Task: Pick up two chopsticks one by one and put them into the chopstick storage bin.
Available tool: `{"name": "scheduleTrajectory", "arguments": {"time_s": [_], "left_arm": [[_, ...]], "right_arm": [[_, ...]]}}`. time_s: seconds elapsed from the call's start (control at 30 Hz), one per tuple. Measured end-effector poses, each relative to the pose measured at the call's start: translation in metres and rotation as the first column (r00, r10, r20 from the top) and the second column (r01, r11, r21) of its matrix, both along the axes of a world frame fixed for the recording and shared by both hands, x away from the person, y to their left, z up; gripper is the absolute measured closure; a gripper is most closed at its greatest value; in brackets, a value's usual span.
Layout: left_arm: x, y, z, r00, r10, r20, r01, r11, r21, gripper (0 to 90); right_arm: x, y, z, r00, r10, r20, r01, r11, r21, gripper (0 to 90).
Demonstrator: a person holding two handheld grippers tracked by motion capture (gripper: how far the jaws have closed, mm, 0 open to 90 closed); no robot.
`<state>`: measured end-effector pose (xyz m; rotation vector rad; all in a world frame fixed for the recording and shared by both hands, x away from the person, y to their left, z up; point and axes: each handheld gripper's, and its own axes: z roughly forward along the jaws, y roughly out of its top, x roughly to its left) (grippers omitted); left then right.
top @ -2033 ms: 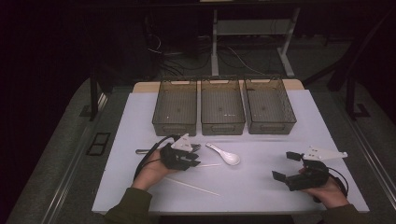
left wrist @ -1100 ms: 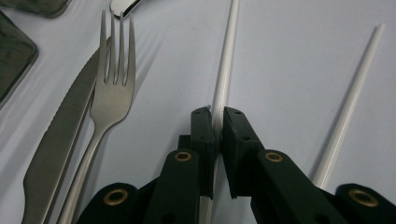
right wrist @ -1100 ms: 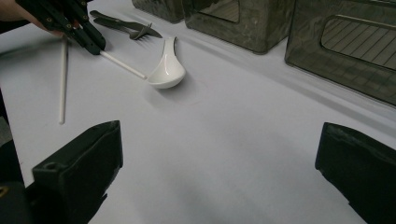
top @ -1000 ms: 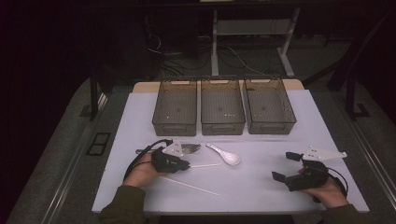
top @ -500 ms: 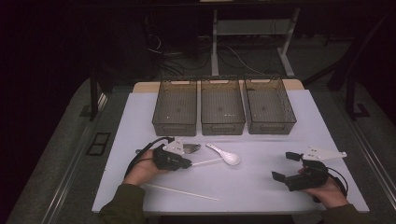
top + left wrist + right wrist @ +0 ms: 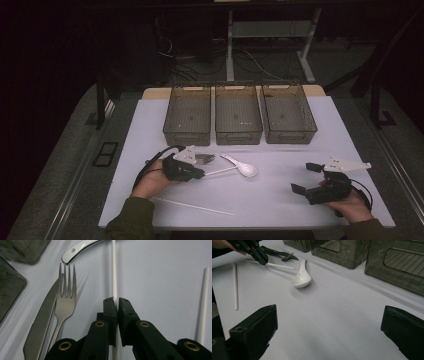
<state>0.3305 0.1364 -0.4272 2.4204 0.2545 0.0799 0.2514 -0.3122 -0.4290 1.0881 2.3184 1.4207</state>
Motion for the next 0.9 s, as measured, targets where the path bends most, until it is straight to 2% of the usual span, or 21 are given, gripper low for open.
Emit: {"name": "scheduleTrajectory", "arguments": {"time_s": [0.07, 0.23, 0.4, 0.57, 0.7, 0.8, 0.9], "left_arm": [[0.000, -0.002, 0.004, 0.9998, 0.016, -0.007, -0.016, 0.9999, 0.003, 84.1], [-0.001, -0.005, 0.020, 0.9986, 0.052, 0.008, -0.052, 0.9986, 0.003, 84.1], [0.000, -0.009, 0.035, 0.9955, 0.094, 0.005, -0.094, 0.9946, -0.044, 84.1], [0.003, -0.011, 0.049, 0.9888, 0.149, -0.004, -0.149, 0.9825, -0.113, 84.2], [0.009, -0.011, 0.060, 0.9838, 0.179, -0.004, -0.178, 0.9726, -0.150, 84.6], [0.013, -0.010, 0.066, 0.9820, 0.189, 0.000, -0.186, 0.9690, -0.162, 84.7], [0.016, -0.008, 0.071, 0.9780, 0.209, 0.002, -0.205, 0.9621, -0.180, 84.7]], "right_arm": [[0.000, 0.000, 0.000, 1.0000, -0.002, -0.001, 0.002, 1.000, 0.001, 0.8], [0.000, 0.000, 0.000, 1.0000, -0.002, 0.000, 0.002, 1.000, 0.002, 0.8], [0.000, 0.000, 0.000, 1.0000, -0.006, -0.002, 0.006, 1.000, 0.005, 0.8], [0.000, -0.001, 0.000, 1.0000, -0.009, 0.001, 0.009, 1.000, 0.011, 0.8], [0.000, -0.001, 0.000, 1.0000, -0.007, 0.000, 0.007, 1.000, 0.012, 0.8], [0.000, -0.001, 0.000, 1.0000, -0.007, -0.001, 0.007, 1.000, 0.013, 0.8], [0.000, -0.001, 0.000, 1.0000, -0.008, -0.001, 0.008, 1.000, 0.015, 0.8]]}}
